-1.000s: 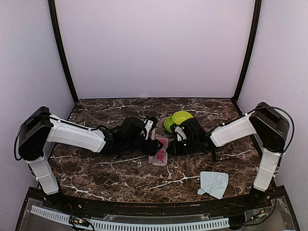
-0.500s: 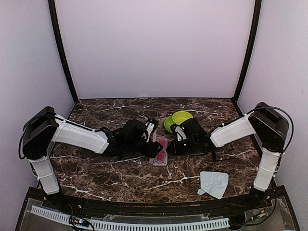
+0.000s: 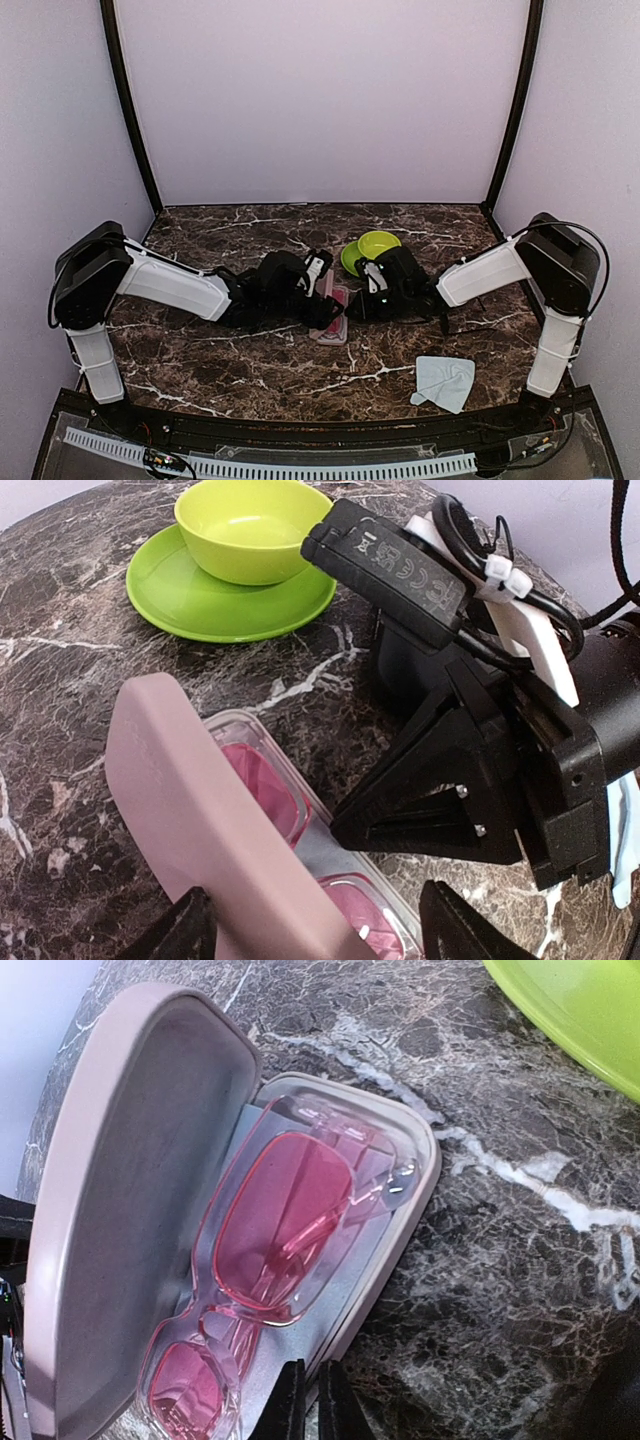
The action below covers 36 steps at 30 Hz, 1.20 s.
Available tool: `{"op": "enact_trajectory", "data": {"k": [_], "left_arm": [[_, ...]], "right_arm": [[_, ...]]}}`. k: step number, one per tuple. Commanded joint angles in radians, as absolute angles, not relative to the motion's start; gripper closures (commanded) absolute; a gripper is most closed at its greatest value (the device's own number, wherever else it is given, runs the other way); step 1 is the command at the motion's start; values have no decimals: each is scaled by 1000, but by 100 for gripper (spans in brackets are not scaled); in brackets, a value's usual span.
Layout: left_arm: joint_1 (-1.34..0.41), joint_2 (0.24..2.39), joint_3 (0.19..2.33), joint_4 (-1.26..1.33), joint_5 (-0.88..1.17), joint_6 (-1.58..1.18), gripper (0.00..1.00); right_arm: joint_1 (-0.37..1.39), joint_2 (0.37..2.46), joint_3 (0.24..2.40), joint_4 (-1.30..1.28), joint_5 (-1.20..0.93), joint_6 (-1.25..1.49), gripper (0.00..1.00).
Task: Organize the sunglasses
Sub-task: Close the case with sunglasses at the center of the board.
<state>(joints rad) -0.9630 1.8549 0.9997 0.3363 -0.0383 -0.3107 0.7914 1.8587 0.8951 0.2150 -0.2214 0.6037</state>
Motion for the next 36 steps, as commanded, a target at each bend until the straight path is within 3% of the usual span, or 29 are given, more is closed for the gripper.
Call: {"op": "enact_trajectory", "data": {"k": [1,19,36], "left_arm": [[-977,1887,1013,370,73,-325,27],[-977,1894,972,408,101,-335,24],[-977,1768,928,337,-22,-362,19]], "right_arm": [[808,1898,883,263,-251,603,94],[807,1886,875,266,-258,597,94],[792,1808,822,363,-337,649,90]]}}
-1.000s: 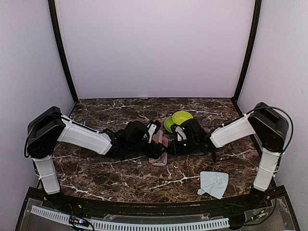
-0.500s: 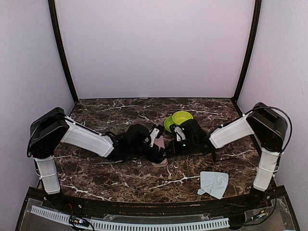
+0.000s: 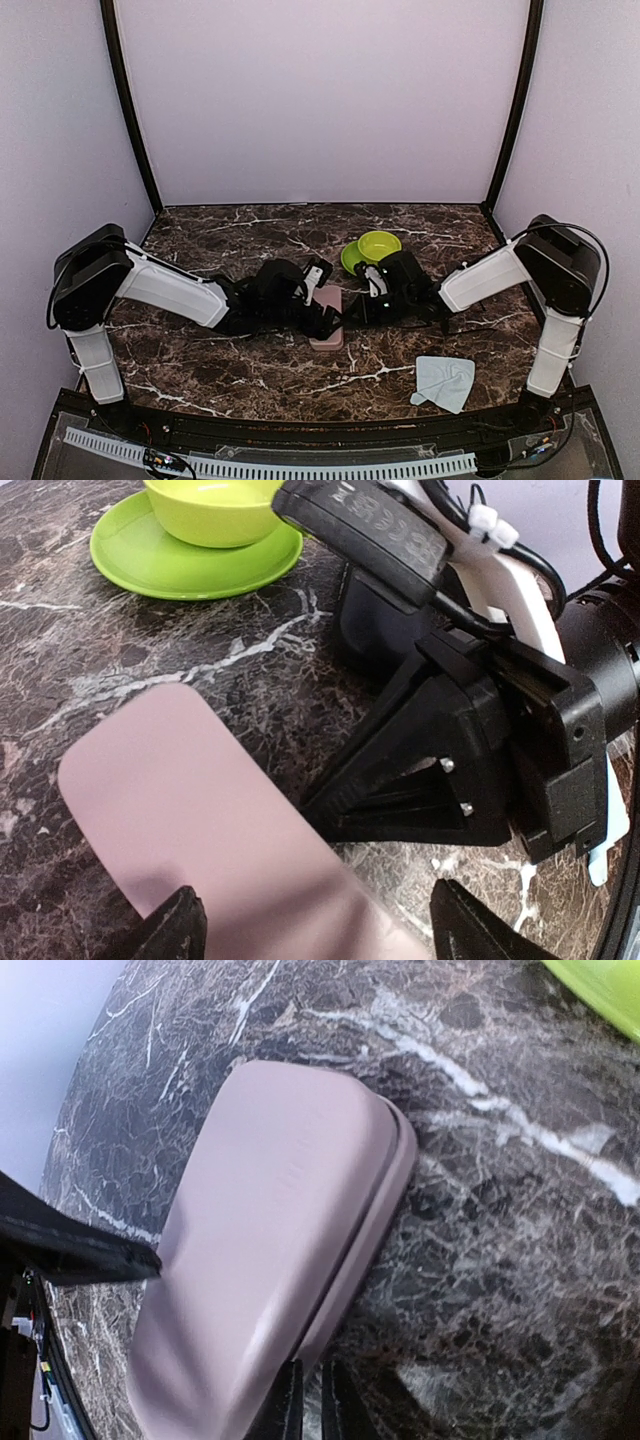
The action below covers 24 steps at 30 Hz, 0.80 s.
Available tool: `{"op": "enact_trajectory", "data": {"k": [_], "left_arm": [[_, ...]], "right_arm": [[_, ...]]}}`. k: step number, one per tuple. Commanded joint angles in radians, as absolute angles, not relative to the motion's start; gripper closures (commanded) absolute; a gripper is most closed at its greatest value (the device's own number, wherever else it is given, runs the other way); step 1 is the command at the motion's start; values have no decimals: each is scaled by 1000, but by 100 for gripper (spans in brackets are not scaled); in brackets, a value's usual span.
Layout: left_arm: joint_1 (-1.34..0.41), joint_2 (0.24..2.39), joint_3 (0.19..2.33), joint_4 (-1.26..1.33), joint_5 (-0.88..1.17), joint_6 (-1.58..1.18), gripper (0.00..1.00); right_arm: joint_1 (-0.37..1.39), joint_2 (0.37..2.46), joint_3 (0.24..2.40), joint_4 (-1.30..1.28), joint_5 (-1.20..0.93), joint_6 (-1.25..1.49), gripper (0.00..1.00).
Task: Organize the sunglasses
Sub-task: Close the case with sunglasses at the center of the board.
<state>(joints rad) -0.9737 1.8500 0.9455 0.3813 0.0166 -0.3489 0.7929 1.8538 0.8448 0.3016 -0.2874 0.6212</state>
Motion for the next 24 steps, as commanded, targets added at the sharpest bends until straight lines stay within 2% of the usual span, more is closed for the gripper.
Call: {"op": "enact_trajectory", "data": {"k": [1,10,16,24], "left_arm": [[-977,1758,927,328,-32,-364,19],[-982,1724,942,218,-92,-400,14],[-1031,1760,998,67,-182,-474,5],[-1072,1814,1039,32,-197,-529,1]], "right_arm": [[791,1804,818,372,-340,654,89],[784,1749,790,362,-322,672,78],[774,1706,770,307,-247,647,67],[760,1692,735,304,-237,640,65]]}}
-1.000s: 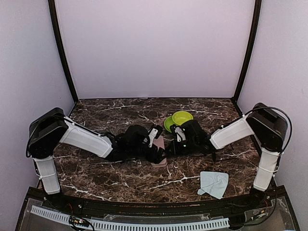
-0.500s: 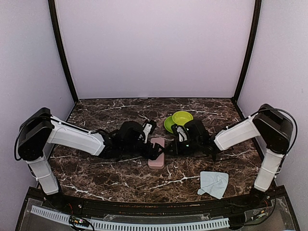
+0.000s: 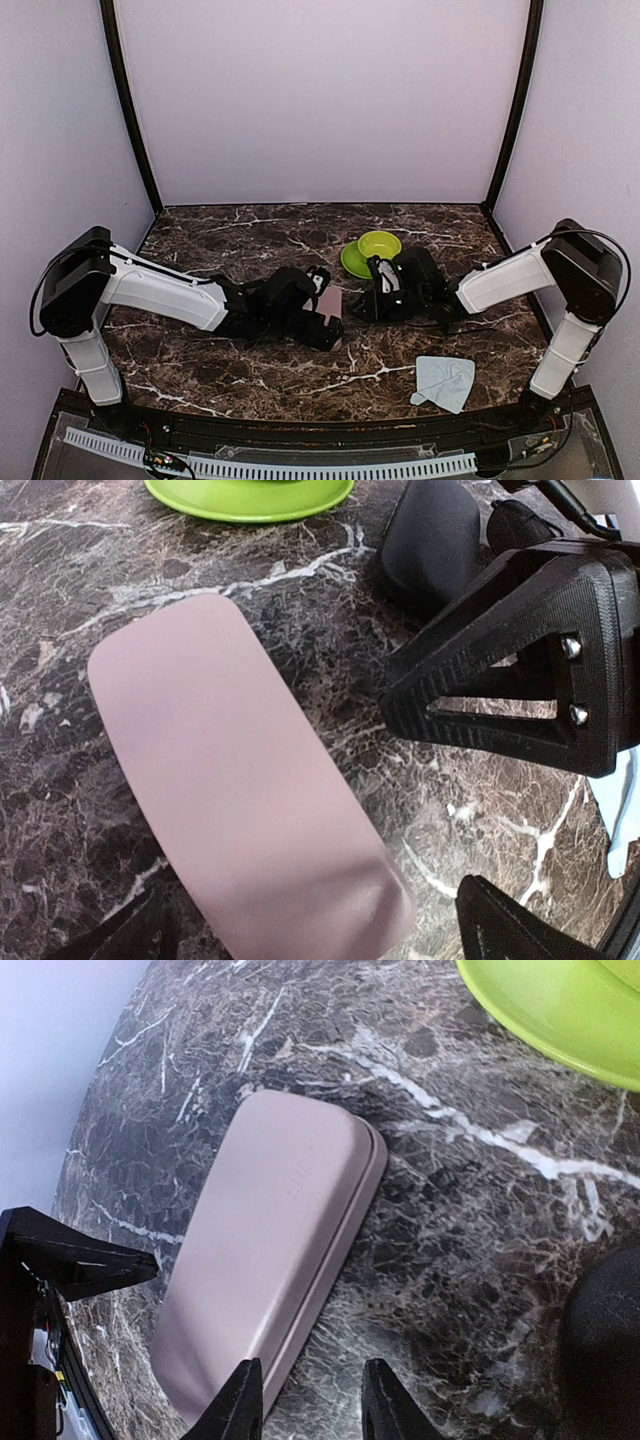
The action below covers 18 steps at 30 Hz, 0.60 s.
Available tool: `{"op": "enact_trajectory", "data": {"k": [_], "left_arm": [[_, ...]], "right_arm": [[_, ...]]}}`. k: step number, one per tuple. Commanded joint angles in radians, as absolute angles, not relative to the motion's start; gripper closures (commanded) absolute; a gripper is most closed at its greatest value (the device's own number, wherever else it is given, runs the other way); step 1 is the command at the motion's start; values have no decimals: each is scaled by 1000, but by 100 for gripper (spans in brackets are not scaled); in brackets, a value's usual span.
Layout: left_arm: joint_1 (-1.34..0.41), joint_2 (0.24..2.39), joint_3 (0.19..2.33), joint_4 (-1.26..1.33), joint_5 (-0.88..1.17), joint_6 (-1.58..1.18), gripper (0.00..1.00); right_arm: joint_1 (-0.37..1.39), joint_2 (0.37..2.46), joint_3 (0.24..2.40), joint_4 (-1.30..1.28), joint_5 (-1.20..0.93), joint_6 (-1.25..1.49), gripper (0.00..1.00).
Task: Organize the sunglasses
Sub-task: Close the case with sunglasses at the center of the board, then move the case with sunglasses to the center of the board.
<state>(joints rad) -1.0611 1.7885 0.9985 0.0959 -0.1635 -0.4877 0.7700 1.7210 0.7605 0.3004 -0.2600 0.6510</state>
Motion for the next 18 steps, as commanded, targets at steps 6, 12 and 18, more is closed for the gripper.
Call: {"op": "enact_trajectory", "data": {"k": [6,12,18], "left_arm": [[-1079,1877,1083,3,-220,-527,1],[-1100,1950,1173,-69,-247,-496,1],[-1116,1966,1204,-153,-287,-491,5]], "right_arm": [[756,1674,709,318,-234,640,65],[753,1674,694,327,-238,638,65],[749,1678,689,341,-249,637,65]]}}
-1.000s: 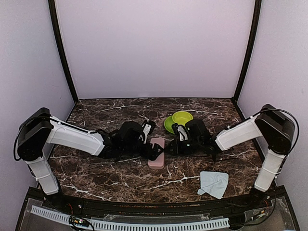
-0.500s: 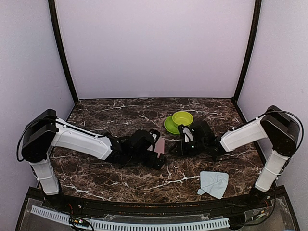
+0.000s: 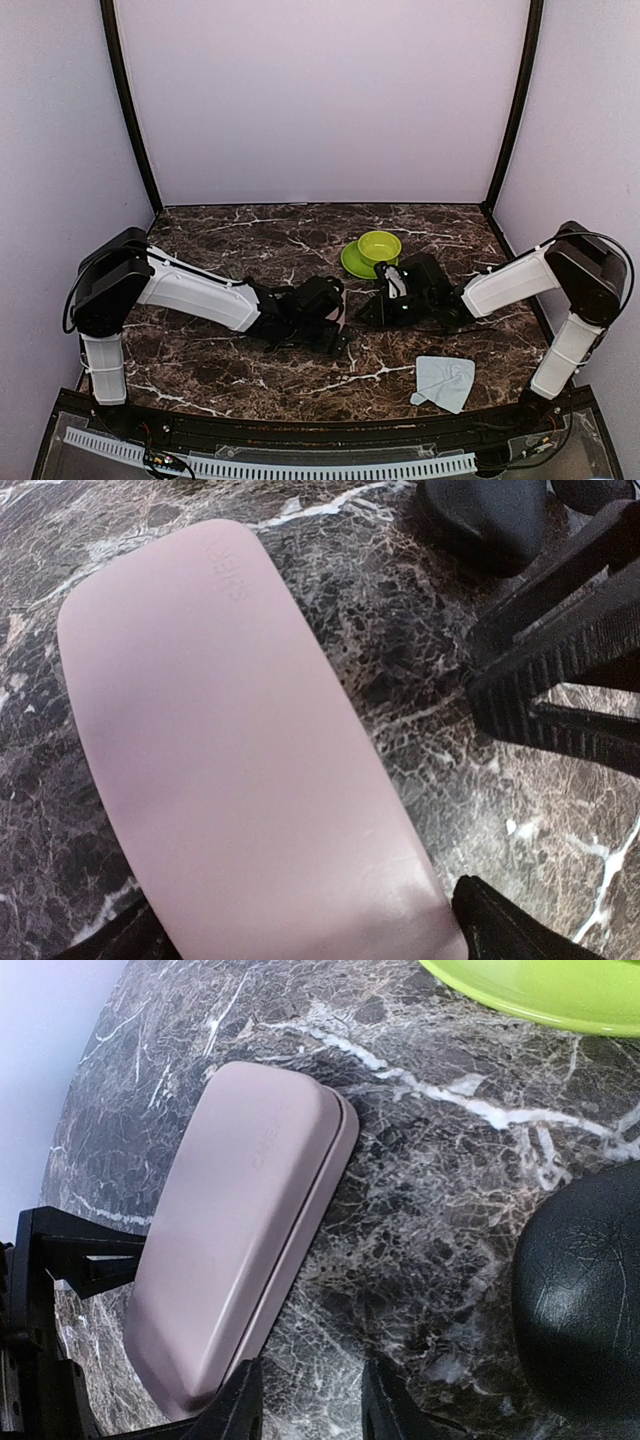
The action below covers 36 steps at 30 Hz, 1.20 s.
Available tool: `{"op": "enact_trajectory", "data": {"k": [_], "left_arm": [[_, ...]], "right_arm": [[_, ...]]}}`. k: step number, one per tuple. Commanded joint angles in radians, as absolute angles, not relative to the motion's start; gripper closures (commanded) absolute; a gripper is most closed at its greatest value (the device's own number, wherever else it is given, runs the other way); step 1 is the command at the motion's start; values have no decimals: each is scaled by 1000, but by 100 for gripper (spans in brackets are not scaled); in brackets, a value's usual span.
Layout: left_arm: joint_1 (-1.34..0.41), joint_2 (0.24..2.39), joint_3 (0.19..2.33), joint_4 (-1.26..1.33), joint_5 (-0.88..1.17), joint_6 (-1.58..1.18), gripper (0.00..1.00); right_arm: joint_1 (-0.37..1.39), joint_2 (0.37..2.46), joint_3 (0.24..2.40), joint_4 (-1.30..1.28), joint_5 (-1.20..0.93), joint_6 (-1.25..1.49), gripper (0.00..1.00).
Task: Organize the sunglasses
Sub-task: Move the case with sunglasses to the center of the board.
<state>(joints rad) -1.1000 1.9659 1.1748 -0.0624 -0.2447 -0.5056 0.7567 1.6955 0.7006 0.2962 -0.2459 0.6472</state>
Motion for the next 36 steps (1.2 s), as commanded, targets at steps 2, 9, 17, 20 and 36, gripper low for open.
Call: {"op": "enact_trajectory", "data": {"k": [2,9,17,20,36], "left_arm": [[-1121,1973,1219,-191,-304,-485,6],[-1143,2010,1259,-309,-345,-466,5],[-1144,1989,1243,-357,-382,-402,17],[-1143,1958,1212,-351,-402,-365,22],[-974,1817,1068,-293,-212,-236,35]], "right_arm": [[747,1681,692,346,-254,637,65],[747,1699,691,364,-272,637,65],[745,1702,671,380,-272,641,65],[743,1699,668,379,-266,640,65],[733,1696,652,388,-270,640,65]]}}
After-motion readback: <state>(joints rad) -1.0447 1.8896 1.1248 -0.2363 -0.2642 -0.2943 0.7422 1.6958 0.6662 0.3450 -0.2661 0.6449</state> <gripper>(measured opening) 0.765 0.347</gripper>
